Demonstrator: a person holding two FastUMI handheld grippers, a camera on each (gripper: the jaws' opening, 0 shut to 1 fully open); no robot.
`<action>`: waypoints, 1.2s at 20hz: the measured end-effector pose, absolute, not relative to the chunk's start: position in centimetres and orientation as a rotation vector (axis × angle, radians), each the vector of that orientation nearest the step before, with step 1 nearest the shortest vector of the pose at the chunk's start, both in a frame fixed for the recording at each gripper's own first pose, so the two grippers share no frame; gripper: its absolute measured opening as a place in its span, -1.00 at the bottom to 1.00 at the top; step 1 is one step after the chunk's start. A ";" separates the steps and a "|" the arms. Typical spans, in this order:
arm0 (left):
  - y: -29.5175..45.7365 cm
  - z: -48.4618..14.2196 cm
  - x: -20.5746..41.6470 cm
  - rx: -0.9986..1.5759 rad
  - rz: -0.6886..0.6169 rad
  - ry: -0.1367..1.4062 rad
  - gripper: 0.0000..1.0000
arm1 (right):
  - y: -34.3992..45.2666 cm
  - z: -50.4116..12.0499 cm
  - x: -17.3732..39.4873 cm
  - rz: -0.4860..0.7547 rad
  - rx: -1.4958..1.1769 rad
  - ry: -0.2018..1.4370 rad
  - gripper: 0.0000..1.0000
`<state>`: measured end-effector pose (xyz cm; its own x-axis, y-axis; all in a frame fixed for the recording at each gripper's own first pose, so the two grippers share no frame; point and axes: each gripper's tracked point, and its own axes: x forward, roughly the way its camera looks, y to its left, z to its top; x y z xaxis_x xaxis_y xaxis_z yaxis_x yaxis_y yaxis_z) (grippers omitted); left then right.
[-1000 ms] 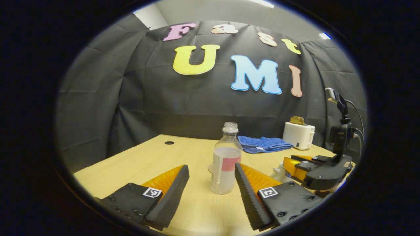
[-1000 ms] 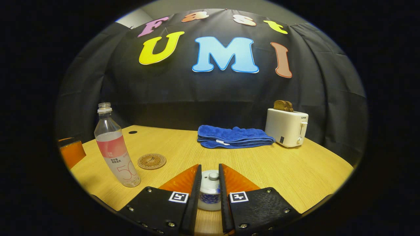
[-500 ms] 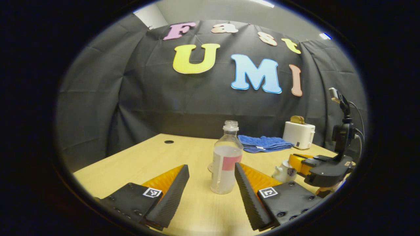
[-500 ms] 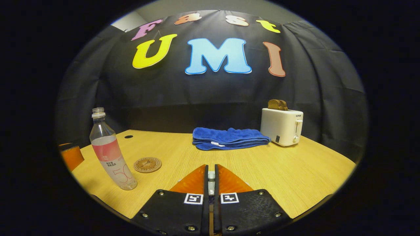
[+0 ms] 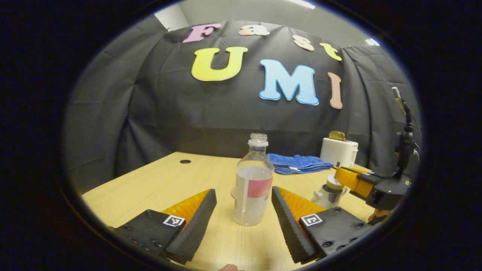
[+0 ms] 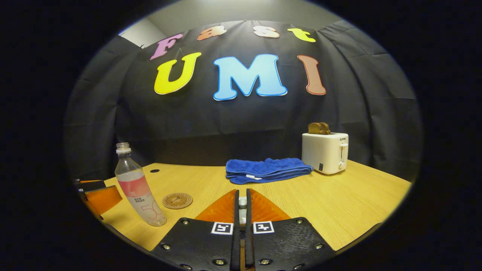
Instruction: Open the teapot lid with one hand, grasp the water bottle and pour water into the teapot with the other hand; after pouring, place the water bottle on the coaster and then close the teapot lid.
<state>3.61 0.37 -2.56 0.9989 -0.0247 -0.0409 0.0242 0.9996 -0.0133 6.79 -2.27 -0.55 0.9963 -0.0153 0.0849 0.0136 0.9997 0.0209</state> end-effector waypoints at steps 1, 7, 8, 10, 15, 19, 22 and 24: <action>0.1 -2.7 4.1 -0.012 -0.035 0.047 0.99 | -2.5 -0.2 6.6 -0.019 0.016 -0.105 -0.89; -1.2 -3.7 6.1 -0.002 -0.062 0.067 0.99 | -3.5 0.5 6.0 -0.034 0.022 -0.147 -0.90; -1.2 -4.0 6.5 0.007 -0.059 0.067 0.99 | -3.7 0.4 5.9 -0.036 0.028 -0.146 -0.90; -1.2 -4.0 7.2 0.026 -0.057 0.065 0.97 | -4.1 0.4 5.9 -0.046 0.035 -0.148 -0.90; -1.3 -4.4 8.6 0.040 -0.053 0.068 0.97 | -5.7 0.7 5.7 -0.092 0.037 -0.161 -0.89; -1.3 -4.2 9.1 0.053 -0.050 0.052 0.99 | -6.6 0.8 5.6 -0.115 0.047 -0.168 -0.89; -1.4 -4.2 9.5 0.078 -0.055 0.054 0.76 | -7.0 0.9 5.5 -0.119 0.058 -0.170 -0.90; -1.5 -4.0 9.5 0.092 -0.060 0.056 0.73 | -7.1 0.9 5.4 -0.120 0.066 -0.171 -0.90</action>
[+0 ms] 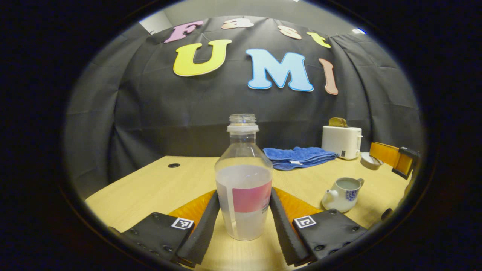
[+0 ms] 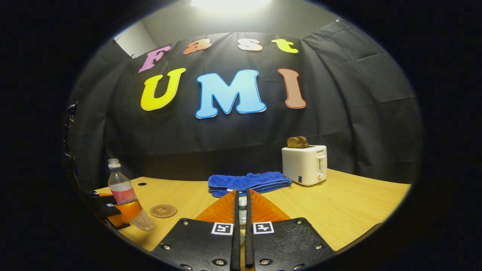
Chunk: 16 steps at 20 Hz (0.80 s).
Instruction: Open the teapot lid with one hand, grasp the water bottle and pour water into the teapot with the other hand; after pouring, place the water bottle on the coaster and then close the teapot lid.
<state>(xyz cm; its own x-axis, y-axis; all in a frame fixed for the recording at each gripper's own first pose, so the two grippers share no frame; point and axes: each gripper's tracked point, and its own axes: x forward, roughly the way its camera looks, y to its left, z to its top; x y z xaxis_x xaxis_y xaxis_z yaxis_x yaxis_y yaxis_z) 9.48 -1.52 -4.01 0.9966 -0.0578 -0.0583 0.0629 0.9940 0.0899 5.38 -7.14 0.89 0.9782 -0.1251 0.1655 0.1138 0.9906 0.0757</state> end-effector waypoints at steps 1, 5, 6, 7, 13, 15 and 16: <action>-1.6 -4.0 9.5 0.100 -0.065 0.056 0.73 | -7.3 0.8 5.4 -0.123 0.069 -0.169 -0.90; -1.7 -3.8 9.6 0.193 -0.064 0.064 0.72 | -8.0 0.9 5.1 -0.134 0.081 -0.173 -0.89; -1.8 -3.7 9.6 0.230 -0.063 0.063 0.70 | -8.3 0.9 5.0 -0.140 0.081 -0.175 -0.90; -1.7 -3.3 9.6 0.268 -0.061 0.059 0.70 | -8.6 0.8 5.0 -0.146 0.083 -0.174 -0.90; -2.1 -0.8 10.0 0.505 -0.064 0.026 0.72 | -10.1 0.6 4.3 -0.171 0.102 -0.176 -0.91; -2.4 -0.5 9.9 0.583 -0.080 0.026 0.72 | -10.9 0.1 4.1 -0.184 0.101 -0.168 -0.91; -2.8 -0.4 10.0 0.619 -0.088 0.028 0.72 | -11.4 0.0 3.9 -0.194 0.109 -0.165 -0.90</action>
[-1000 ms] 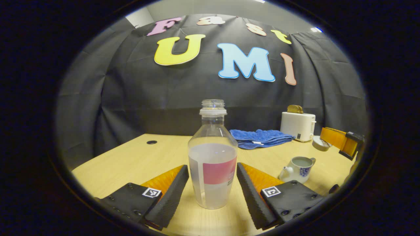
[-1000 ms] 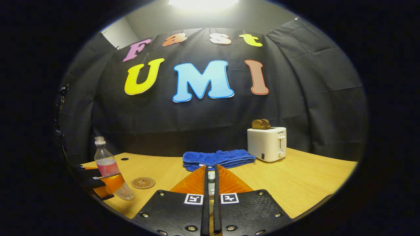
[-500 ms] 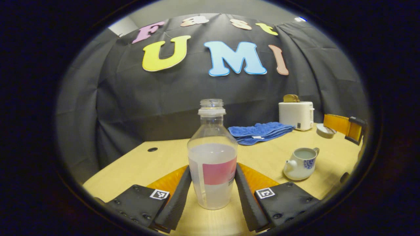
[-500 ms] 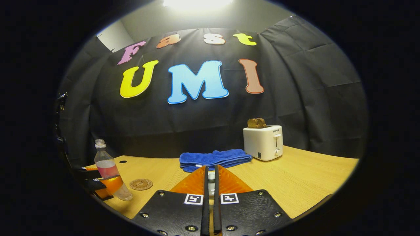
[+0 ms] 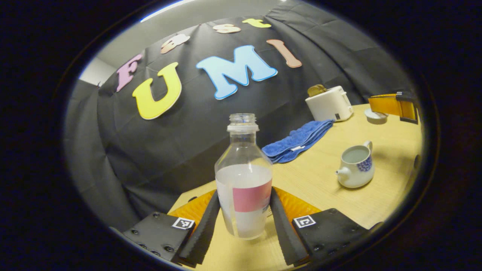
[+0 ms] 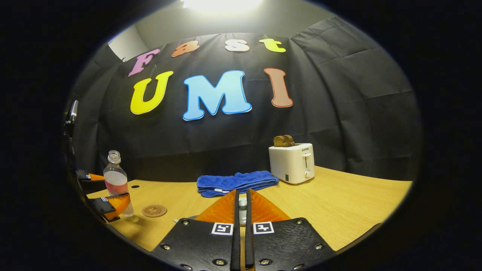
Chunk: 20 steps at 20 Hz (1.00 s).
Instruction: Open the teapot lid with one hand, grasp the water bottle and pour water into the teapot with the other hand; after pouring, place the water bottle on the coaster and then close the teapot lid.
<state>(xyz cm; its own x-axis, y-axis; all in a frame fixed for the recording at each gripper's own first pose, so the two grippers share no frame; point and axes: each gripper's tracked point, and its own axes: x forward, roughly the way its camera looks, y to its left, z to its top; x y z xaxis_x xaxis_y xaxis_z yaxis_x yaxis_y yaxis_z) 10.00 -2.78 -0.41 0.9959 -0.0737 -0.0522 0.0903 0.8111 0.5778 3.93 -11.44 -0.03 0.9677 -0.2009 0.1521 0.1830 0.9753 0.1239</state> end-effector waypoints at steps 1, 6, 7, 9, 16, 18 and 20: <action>-3.3 -0.3 10.1 0.650 -0.100 0.027 0.72 | -12.0 -0.2 3.7 -0.203 0.120 -0.163 -0.90; -6.1 -0.2 10.0 0.771 -0.148 0.012 0.73 | -13.7 -0.6 3.0 -0.241 0.146 -0.160 -0.91; -6.6 -0.1 10.1 0.790 -0.154 0.011 0.73 | -13.9 -0.7 3.0 -0.246 0.148 -0.160 -0.91; -7.1 0.0 10.0 0.820 -0.158 0.003 0.73 | -14.1 -0.7 2.9 -0.253 0.154 -0.162 -0.91; -8.5 0.6 9.5 0.861 -0.171 0.000 0.73 | -14.1 -0.7 2.6 -0.245 0.177 -0.164 -0.90; -8.6 0.2 9.2 0.848 -0.177 0.014 0.73 | -13.5 -1.0 2.8 -0.224 0.180 -0.153 -0.90; -8.6 0.2 8.9 0.846 -0.189 0.028 0.73 | -13.1 -1.0 2.7 -0.193 0.206 -0.146 -0.90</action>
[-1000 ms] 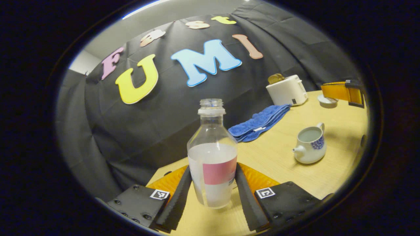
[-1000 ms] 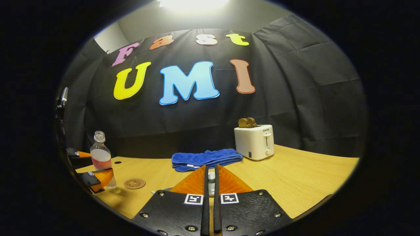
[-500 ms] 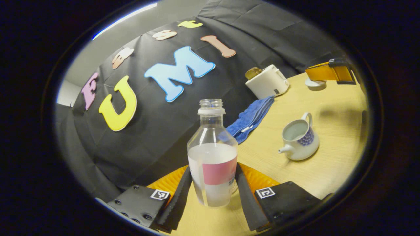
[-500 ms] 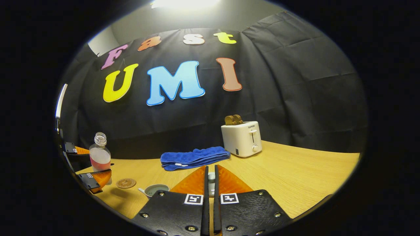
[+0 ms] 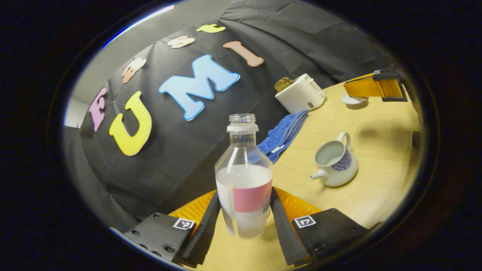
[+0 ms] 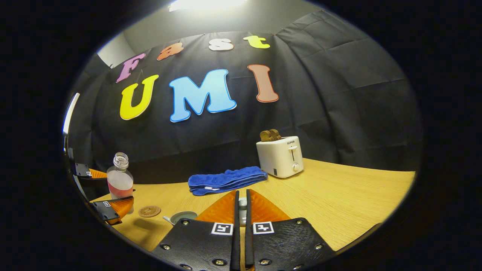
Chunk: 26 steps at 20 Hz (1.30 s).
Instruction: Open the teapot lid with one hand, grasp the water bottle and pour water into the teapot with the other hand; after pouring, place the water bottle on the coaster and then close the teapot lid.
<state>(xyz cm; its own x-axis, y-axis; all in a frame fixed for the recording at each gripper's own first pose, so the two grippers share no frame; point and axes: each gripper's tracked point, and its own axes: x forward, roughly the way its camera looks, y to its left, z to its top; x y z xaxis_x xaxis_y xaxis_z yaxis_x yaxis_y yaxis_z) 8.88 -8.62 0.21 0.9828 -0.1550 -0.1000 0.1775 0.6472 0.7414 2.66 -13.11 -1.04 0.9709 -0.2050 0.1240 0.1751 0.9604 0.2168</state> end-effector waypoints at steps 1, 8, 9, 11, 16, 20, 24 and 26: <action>-8.5 0.3 8.8 0.844 -0.189 0.033 0.73 | -13.0 -0.7 2.5 -0.184 0.219 -0.157 -0.90; -8.2 2.0 9.1 0.916 -0.177 0.008 0.72 | -14.3 -1.8 2.8 -0.225 0.256 -0.126 -0.91; -8.2 1.8 9.2 0.937 -0.182 0.013 0.72 | -14.3 -1.8 2.7 -0.227 0.252 -0.130 -0.90; -8.5 1.8 9.4 0.993 -0.192 0.024 0.73 | -14.3 -1.7 2.7 -0.226 0.252 -0.134 -0.90; -9.7 1.3 10.2 1.136 -0.229 0.038 0.73 | -13.9 -1.7 2.8 -0.212 0.252 -0.131 -0.91; -10.4 0.0 10.5 1.219 -0.269 0.074 0.73 | -13.9 -2.1 3.0 -0.215 0.242 -0.119 -0.90; -10.6 0.4 10.2 1.267 -0.293 0.079 0.72 | -13.9 -2.1 2.9 -0.217 0.238 -0.115 -0.91; -10.9 1.0 10.0 1.288 -0.306 0.072 0.72 | -14.6 -1.8 2.6 -0.239 0.237 -0.128 -0.90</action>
